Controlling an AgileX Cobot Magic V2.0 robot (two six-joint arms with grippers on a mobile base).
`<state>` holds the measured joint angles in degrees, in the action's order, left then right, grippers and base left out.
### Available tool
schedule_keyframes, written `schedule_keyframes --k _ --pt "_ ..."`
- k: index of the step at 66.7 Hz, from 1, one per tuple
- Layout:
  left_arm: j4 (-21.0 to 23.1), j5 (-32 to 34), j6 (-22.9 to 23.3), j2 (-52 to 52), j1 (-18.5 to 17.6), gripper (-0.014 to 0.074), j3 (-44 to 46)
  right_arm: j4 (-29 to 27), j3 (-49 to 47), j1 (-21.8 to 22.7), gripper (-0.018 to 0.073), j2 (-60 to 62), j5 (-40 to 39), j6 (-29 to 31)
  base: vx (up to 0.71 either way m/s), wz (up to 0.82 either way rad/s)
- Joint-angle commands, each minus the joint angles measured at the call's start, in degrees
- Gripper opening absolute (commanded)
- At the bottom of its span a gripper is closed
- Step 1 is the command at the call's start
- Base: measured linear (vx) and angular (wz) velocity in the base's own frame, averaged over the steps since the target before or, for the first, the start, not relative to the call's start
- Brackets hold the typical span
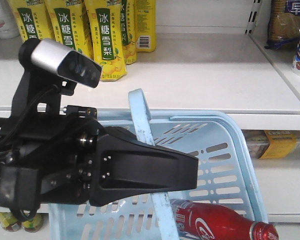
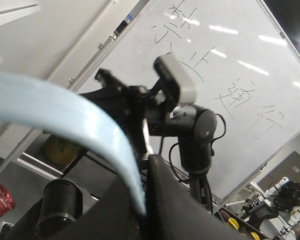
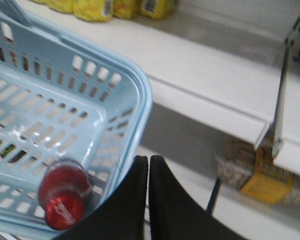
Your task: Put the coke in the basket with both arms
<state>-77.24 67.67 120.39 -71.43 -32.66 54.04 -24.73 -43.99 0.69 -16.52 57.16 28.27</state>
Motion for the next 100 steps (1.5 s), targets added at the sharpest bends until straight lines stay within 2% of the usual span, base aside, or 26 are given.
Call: schedule_keyframes --k 1,6,17,27,83,100 --pt "8.06 11.4 -1.39 1.95 -0.32 -0.0006 2.41 2.13 5.58 0.16 -0.0005 2.51 -8.49 -5.61 0.0 0.0" --pt "8.06 11.4 -1.39 1.95 -0.32 -0.0006 2.41 3.2 9.13 0.16 -0.0005 4.52 -10.72 -8.47 0.0 0.0" --pt "8.06 11.4 -1.39 1.95 -0.32 -0.0006 2.41 2.75 10.98 0.16 -0.0005 5.3 -10.37 -9.65 0.0 0.0" --pt "8.06 11.4 -1.39 1.95 -0.32 -0.0006 2.41 1.09 10.98 0.16 -0.0005 5.3 -9.67 -9.69 0.0 0.0" --pt "8.39 11.16 -1.39 1.95 -0.05 -0.0006 2.41 1.19 10.98 0.16 -0.0005 5.3 -9.67 -9.69 0.0 0.0" --pt "7.8 3.61 -8.5 1.95 -0.11 -0.0006 2.26 1.19 10.98 0.16 -0.0005 5.3 -9.67 -9.69 0.0 0.0"
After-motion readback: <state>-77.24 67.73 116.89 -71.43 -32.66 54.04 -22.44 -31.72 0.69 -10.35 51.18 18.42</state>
